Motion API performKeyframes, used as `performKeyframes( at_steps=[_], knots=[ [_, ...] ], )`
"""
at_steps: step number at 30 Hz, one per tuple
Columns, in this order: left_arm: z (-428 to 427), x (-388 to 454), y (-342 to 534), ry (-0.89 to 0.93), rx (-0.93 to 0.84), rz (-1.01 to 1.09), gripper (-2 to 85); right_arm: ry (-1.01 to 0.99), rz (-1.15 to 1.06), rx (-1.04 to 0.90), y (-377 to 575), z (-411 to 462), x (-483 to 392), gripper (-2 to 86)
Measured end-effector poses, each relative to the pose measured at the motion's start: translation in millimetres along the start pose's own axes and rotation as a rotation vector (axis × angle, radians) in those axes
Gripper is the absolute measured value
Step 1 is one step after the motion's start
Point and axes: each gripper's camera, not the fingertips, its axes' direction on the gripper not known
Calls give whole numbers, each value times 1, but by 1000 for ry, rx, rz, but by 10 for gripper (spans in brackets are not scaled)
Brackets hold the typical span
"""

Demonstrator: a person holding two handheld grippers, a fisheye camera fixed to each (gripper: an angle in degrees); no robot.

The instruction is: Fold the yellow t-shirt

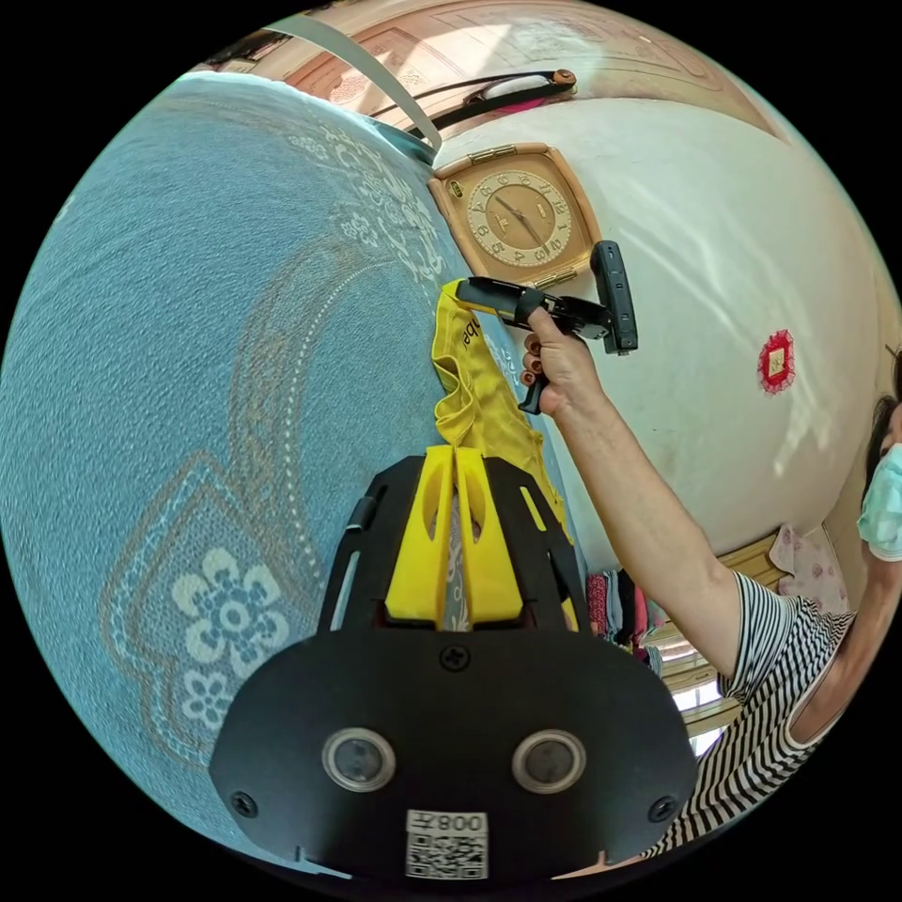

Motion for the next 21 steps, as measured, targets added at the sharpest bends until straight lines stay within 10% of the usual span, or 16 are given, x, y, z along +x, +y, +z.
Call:
performKeyframes(
  at_steps=[21],
  knots=[
    [76,212,-10,43,-129,311,3,-324,139,282,210,-130,164,5]
  ],
)
